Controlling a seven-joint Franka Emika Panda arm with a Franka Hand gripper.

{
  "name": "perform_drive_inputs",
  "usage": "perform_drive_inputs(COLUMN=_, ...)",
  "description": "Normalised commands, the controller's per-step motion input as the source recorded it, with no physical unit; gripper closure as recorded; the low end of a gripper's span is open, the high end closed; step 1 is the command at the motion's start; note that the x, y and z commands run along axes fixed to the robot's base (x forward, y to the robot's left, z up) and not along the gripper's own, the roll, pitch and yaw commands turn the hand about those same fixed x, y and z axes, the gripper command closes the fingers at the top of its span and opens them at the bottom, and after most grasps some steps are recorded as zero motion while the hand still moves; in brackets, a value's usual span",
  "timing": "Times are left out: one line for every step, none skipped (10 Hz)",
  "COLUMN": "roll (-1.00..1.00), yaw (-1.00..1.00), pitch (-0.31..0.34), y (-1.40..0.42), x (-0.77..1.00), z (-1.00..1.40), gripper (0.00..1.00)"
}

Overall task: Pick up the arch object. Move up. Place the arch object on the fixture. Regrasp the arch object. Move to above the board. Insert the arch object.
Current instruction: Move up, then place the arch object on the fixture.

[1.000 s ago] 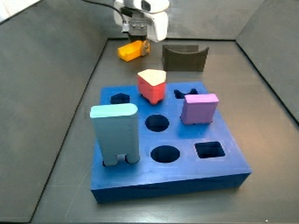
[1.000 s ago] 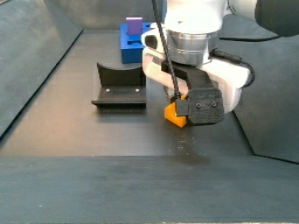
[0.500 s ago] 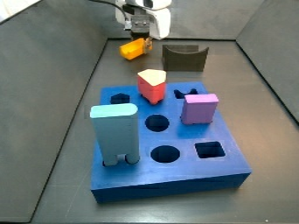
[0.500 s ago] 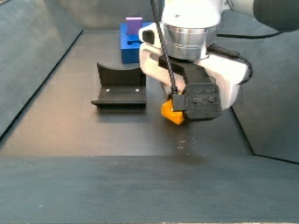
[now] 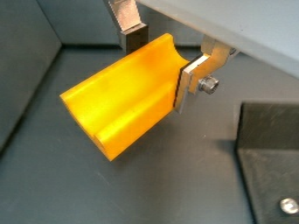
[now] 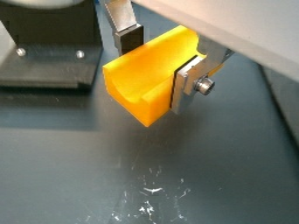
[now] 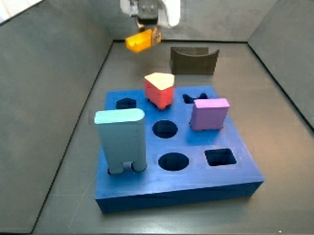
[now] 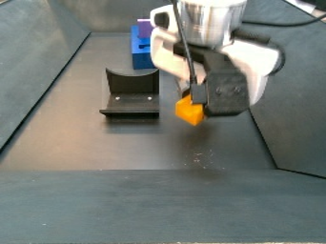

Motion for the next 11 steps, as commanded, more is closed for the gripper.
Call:
perform_drive_inputs(roll=0.06, yaw=-0.03, pitch=0.078, y=0.0, x=-0.03, z=0.3, gripper=1.0)
perform_drive_inputs(roll=0.0, yaw=0.0, pitch=0.0, y=0.0, x=0.0, z=1.0, gripper=1.0)
perform_drive_inputs(roll=0.01, yaw=0.0, pitch=0.0, y=0.0, x=0.0, z=1.0, gripper=1.0)
perform_drive_inputs(roll=0.03, yaw=0.0, pitch=0.023, y=0.0, x=-0.01, z=1.0, gripper=1.0)
perform_drive_inputs(roll=0.05, yaw=-0.01, pitch=0.038, y=0.0, x=-0.02, z=1.0, gripper=1.0)
perform_drive_inputs(roll=0.07, yaw=-0.02, pitch=0.057, y=0.0, x=-0.03, z=1.0, gripper=1.0)
perform_drive_inputs(roll=0.09, yaw=-0.01, pitch=0.067, y=0.0, x=-0.03, z=1.0, gripper=1.0)
perform_drive_inputs(roll=0.11, yaw=-0.01, pitch=0.078, y=0.0, x=-0.03, z=1.0, gripper=1.0)
perform_drive_inputs(roll=0.11, yaw=0.0, pitch=0.084, y=0.0, x=-0.03, z=0.96, gripper=1.0)
perform_drive_inputs(roll=0.11, yaw=0.01, pitch=0.086, y=-0.01, x=-0.02, z=0.79, gripper=1.0)
perform_drive_inputs(roll=0.11, yaw=0.02, pitch=0.089, y=-0.01, x=-0.02, z=0.65, gripper=1.0)
